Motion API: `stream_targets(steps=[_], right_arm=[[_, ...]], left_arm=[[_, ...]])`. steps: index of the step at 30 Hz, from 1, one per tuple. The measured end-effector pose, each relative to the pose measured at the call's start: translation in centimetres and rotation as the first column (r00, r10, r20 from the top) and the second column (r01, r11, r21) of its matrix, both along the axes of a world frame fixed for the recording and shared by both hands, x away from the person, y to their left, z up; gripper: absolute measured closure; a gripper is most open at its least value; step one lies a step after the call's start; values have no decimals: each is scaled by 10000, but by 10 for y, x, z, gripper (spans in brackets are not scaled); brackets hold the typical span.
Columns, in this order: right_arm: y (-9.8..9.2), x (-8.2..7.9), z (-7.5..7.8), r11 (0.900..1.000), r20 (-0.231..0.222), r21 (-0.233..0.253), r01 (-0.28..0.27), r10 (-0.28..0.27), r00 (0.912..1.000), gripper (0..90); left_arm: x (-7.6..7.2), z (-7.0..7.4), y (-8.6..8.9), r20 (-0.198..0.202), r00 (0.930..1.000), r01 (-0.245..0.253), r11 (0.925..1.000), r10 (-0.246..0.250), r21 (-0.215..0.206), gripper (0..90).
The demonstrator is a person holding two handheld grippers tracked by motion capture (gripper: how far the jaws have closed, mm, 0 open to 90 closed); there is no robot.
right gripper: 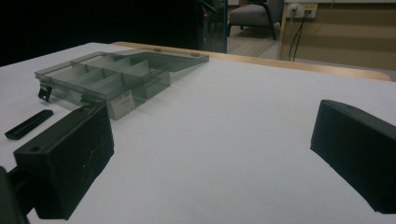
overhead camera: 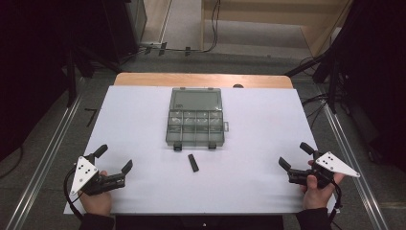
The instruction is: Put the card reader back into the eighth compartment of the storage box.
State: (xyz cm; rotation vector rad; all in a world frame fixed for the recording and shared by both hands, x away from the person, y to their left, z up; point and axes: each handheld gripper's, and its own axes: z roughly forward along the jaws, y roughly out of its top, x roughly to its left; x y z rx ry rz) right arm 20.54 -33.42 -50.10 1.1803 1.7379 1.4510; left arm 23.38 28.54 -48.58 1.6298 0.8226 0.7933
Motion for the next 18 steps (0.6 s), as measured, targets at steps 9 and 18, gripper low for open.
stream_targets(steps=[9,18], right_arm=[[14,1,8,9997,-91,-111,-215,214,9997,0],[39,8,17,9906,-303,-516,-1264,1250,9917,39]], left_arm=[[-1,0,-1,0,10000,-24,10000,24,87,23],[-1,-1,-2,10,10000,18,9999,-18,123,23]])
